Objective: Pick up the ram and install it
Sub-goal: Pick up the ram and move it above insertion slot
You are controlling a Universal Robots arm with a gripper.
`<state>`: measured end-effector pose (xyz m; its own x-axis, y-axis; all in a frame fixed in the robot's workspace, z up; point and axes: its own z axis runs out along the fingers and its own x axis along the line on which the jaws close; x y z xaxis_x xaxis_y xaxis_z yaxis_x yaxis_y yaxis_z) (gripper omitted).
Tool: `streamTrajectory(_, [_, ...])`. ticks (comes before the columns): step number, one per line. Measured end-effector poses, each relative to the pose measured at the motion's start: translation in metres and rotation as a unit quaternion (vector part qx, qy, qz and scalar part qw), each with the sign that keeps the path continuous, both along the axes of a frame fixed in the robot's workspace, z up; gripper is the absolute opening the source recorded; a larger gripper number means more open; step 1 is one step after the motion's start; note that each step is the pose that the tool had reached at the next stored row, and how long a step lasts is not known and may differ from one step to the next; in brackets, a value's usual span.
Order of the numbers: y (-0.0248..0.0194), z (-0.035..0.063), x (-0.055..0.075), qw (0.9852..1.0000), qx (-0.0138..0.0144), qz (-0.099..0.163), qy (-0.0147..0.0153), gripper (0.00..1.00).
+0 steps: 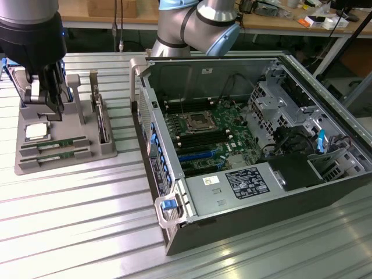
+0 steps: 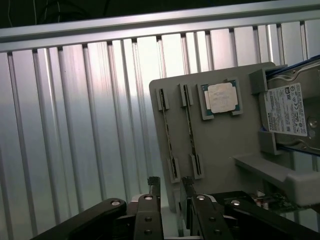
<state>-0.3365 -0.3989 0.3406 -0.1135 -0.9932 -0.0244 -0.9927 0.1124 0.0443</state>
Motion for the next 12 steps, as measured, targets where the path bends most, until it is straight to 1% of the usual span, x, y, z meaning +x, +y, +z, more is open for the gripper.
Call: streamTrajectory(12, [0.0000,-0.0112,0.000,1.0000,0.0000,0.000,0.0000,0.30])
